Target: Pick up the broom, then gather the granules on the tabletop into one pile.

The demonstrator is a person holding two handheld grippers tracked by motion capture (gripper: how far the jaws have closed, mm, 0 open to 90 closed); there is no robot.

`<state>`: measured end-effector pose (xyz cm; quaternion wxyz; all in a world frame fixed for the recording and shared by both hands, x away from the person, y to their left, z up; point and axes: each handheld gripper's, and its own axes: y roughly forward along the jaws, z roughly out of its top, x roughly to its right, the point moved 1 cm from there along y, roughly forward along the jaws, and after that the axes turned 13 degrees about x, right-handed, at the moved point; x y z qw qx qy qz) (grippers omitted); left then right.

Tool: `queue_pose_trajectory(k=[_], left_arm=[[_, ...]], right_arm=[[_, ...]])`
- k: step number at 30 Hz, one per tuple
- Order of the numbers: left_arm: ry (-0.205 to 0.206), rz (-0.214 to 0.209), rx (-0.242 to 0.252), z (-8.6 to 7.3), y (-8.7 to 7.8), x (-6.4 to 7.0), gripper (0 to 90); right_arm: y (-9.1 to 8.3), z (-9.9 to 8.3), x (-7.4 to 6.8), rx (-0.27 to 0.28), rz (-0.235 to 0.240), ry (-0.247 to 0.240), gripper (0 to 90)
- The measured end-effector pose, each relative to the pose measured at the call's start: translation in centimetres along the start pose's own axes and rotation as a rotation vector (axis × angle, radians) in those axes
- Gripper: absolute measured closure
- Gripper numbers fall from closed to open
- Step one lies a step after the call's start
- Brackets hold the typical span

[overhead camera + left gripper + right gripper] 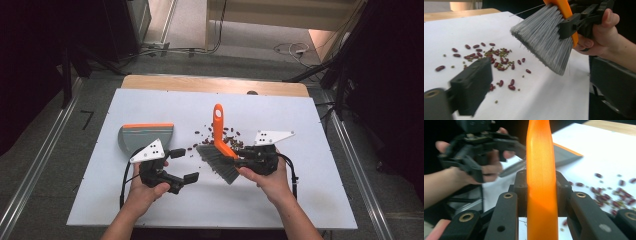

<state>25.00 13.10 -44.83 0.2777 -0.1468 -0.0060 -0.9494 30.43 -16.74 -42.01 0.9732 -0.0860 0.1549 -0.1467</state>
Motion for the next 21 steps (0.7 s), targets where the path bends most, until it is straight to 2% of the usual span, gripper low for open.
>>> queue_pose_trajectory(k=[1, 3, 4, 10, 13, 18, 21], left_arm=[[0.0, 0.0, 0.0, 0.0, 0.0, 0.0, 1.6], [0.004, 0.022, 0.005, 0.1, -0.3, -0.2, 0.3], [0.007, 0.024, 0.007, 0.1, -0.4, -0.3, 0.3], [0.014, 0.063, 0.019, 0.2, -1.1, -0.7, 0.0], [0.013, 0.073, 0.027, 0.2, -1.3, -0.9, 0.0], [0.018, 0.107, 0.042, 0.5, -2.0, -1.2, 0.0], [0.025, 0.122, 0.048, 0.7, -2.6, -1.3, 0.0]], right_arm=[[0.0, 0.0, 0.0, 0.0, 0.0, 0.0, 68.9], [-0.3, 0.0, 0.4, 0.003, -0.048, -0.002, 68.8], [-0.3, 0.0, 0.4, 0.003, -0.048, -0.002, 68.8], [-0.8, -0.2, 1.1, 0.006, -0.122, -0.003, 68.9], [-0.9, -0.1, 1.2, 0.01, -0.139, -0.008, 68.8], [-1.2, 0.1, 1.5, 0.017, -0.195, -0.012, 68.8], [-1.4, 0.1, 1.7, 0.016, -0.208, -0.016, 68.8]])
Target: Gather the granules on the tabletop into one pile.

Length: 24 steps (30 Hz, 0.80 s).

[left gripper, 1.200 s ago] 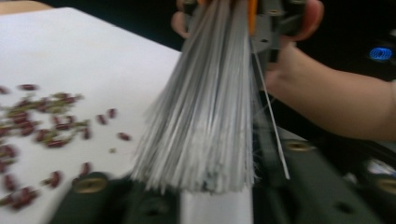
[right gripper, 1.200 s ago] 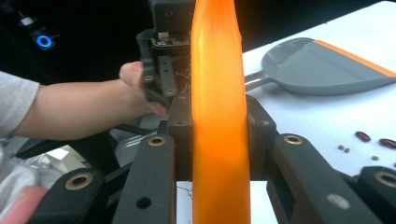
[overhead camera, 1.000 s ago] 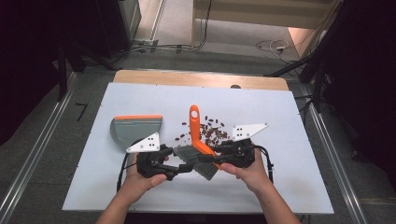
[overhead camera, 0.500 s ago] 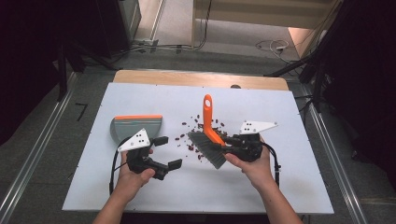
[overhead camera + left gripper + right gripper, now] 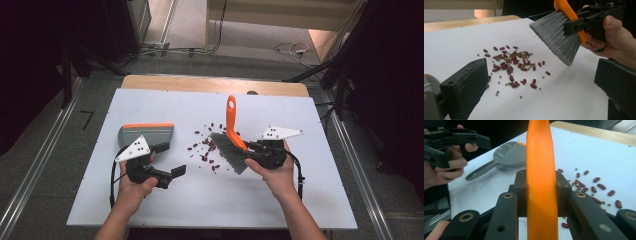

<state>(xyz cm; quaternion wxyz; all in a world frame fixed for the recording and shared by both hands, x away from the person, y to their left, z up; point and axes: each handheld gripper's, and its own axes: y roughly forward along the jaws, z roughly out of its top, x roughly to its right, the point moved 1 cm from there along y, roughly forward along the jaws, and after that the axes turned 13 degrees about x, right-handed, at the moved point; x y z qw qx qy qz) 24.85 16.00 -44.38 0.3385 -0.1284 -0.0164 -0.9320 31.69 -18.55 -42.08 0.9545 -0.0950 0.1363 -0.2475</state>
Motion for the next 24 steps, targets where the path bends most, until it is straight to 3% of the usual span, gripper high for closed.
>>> queue_pose_trajectory(k=[5, 12, 24], left_arm=[[0.009, 0.023, -0.008, -0.1, -0.6, -0.4, 0.0], [0.017, 0.063, 0.024, 0.0, -1.4, -0.6, 0.0], [0.019, 0.107, 0.035, -1.0, -3.2, -1.2, 0.0]], right_arm=[[-0.2, 0.2, 0.8, 0.001, -0.031, 0.002, 68.8], [-0.1, 0.5, 2.3, -0.02, -0.085, 0.002, 68.8], [0.9, 1.5, 4.4, -0.081, -0.177, -0.039, 68.8]])
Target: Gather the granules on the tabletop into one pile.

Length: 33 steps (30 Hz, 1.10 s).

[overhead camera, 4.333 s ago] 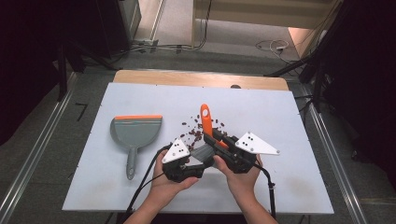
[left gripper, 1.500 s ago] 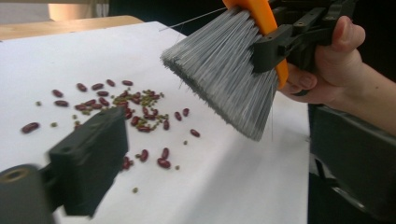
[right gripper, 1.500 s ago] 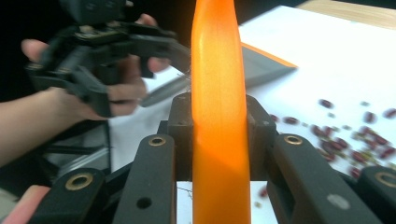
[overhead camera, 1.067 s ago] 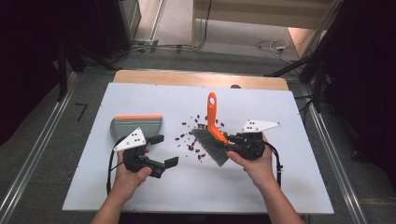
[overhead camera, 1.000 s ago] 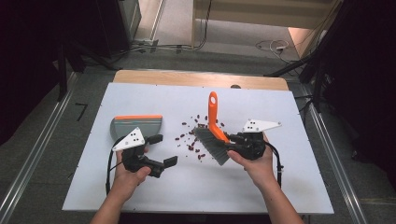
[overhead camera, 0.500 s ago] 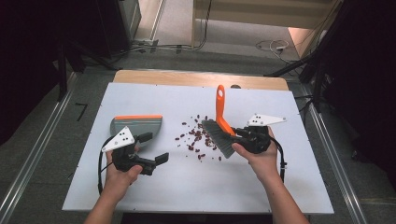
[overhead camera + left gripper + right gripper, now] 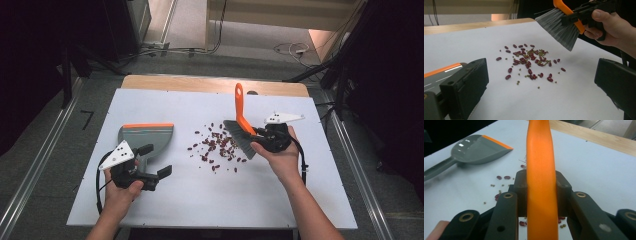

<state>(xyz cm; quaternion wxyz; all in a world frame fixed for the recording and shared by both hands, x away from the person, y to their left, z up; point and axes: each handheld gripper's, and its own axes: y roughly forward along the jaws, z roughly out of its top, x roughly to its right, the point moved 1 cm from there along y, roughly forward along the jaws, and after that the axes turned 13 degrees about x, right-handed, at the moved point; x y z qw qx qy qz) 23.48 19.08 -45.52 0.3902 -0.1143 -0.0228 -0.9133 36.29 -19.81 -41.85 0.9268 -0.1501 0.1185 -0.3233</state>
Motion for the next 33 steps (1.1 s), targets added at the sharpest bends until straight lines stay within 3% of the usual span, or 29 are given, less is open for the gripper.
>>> queue_pose_trajectory(k=[7, 15, 21, 30, 33], left_arm=[[-0.007, 0.025, 0.003, -0.5, -0.8, -0.6, 0.0], [0.002, 0.019, 0.006, -0.8, -1.3, -1.0, 0.0], [0.0, 0.012, 0.012, -1.0, -1.4, -1.2, 0.0], [0.02, 0.025, -0.006, -1.3, -1.5, -1.3, 0.0], [0.014, 0.025, -0.001, -1.4, -1.6, -1.5, 0.0]], right_arm=[[1.5, 0.6, 1.4, -0.032, -0.049, -0.008, 68.8], [2.9, 1.7, 2.9, -0.061, -0.111, -0.033, 68.8], [3.8, 2.5, 4.5, -0.064, -0.126, -0.007, 68.8], [6.3, 3.1, 5.4, -0.125, -0.199, -0.085, 68.7], [6.9, 3.2, 5.7, -0.133, -0.203, -0.072, 68.7]])
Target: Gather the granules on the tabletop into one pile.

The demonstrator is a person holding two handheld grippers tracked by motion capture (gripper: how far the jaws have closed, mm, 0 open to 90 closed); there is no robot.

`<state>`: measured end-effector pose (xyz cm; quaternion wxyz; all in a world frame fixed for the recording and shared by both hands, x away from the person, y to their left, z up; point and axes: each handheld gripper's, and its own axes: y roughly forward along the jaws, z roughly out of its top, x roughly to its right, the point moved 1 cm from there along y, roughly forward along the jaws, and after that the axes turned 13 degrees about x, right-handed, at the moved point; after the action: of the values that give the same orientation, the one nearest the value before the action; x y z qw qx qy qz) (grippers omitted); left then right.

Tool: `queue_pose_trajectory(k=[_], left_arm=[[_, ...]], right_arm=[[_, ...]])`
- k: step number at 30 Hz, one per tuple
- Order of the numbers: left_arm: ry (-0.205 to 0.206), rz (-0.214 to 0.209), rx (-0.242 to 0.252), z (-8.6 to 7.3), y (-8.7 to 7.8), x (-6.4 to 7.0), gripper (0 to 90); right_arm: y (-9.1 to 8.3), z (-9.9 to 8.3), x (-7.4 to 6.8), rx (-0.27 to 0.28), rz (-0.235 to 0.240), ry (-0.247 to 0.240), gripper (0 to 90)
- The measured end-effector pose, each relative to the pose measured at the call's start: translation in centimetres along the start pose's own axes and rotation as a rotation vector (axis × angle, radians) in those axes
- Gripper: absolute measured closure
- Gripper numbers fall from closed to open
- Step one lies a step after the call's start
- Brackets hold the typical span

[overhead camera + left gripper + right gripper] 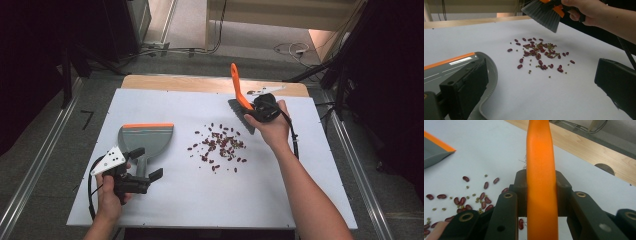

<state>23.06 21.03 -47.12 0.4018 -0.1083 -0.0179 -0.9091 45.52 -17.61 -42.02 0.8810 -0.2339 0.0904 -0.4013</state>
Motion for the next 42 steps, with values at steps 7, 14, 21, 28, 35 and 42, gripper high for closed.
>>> queue_pose_trajectory(k=[7, 14, 21, 28, 35, 42], left_arm=[[0.004, -0.001, -0.001, 0.0, 0.1, -0.1, 0.0], [-0.003, -0.008, 0.002, 0.0, 0.3, -0.2, 0.0], [-0.006, -0.007, 0.006, 0.1, 0.2, -0.2, 0.0], [-0.006, -0.009, 0.006, 0.1, 0.2, -0.2, 0.0], [-0.004, -0.013, 0.004, 0.1, 0.3, -0.1, 0.0], [-0.006, -0.015, 0.005, 0.2, 0.2, -0.1, 0.0]], right_arm=[[2.2, -0.2, -0.7, -0.096, -0.059, -0.106, 68.7], [4.3, -0.8, -2.6, -0.164, -0.083, -0.228, 68.7], [5.4, -1.3, -4.5, -0.211, -0.034, -0.257, 68.9], [4.5, -1.9, -5.6, -0.226, 0.059, -0.312, 68.8], [3.4, -2.6, -6.8, -0.227, 0.115, -0.344, 68.5], [2.1, -3.5, -7.7, -0.22, 0.169, -0.357, 68.3]])
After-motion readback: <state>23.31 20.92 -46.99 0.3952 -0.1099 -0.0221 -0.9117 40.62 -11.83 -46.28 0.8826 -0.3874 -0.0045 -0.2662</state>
